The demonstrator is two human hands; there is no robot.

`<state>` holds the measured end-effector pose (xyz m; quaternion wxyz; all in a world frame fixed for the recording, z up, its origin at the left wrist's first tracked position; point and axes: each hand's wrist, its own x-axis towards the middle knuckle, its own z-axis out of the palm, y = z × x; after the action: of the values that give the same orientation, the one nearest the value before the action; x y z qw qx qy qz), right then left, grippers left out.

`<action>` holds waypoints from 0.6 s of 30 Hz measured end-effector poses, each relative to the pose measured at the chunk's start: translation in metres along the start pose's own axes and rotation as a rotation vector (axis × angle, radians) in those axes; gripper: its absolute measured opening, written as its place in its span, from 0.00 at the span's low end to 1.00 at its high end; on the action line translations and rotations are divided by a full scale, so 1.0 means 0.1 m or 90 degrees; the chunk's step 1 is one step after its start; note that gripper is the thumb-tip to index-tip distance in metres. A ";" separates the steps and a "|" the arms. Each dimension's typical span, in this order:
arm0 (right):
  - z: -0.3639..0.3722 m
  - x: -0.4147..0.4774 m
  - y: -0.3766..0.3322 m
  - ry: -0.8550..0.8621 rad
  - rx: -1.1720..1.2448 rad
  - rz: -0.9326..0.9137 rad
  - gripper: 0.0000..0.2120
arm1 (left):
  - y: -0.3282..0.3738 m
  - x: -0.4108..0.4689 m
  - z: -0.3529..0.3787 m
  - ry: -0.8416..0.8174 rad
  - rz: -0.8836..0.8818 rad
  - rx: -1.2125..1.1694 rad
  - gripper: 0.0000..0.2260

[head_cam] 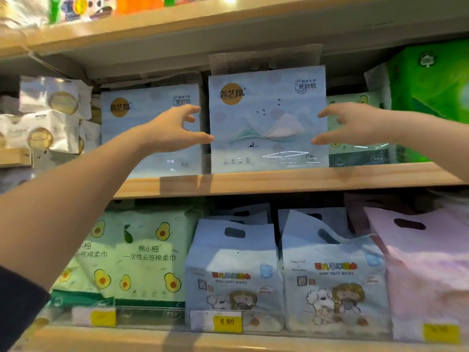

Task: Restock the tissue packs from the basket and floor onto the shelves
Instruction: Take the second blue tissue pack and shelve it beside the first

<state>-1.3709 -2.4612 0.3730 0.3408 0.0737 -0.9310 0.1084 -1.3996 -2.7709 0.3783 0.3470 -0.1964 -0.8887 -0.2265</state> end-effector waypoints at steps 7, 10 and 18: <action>-0.01 -0.61 -0.10 0.001 0.008 0.003 0.30 | 0.15 -0.37 0.07 -0.039 0.032 -0.014 0.30; -0.04 -0.85 -0.10 0.014 0.022 -0.001 0.29 | 0.20 -0.55 0.07 -0.048 0.047 0.014 0.29; 0.06 -1.62 -0.12 -0.040 0.079 -0.011 0.27 | 0.24 -1.45 0.10 -0.063 0.021 0.015 0.25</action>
<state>-1.2495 -2.4640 0.2653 0.3069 0.1060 -0.9321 0.1608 -1.2942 -2.7741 0.2762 0.3089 -0.2177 -0.9039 -0.2004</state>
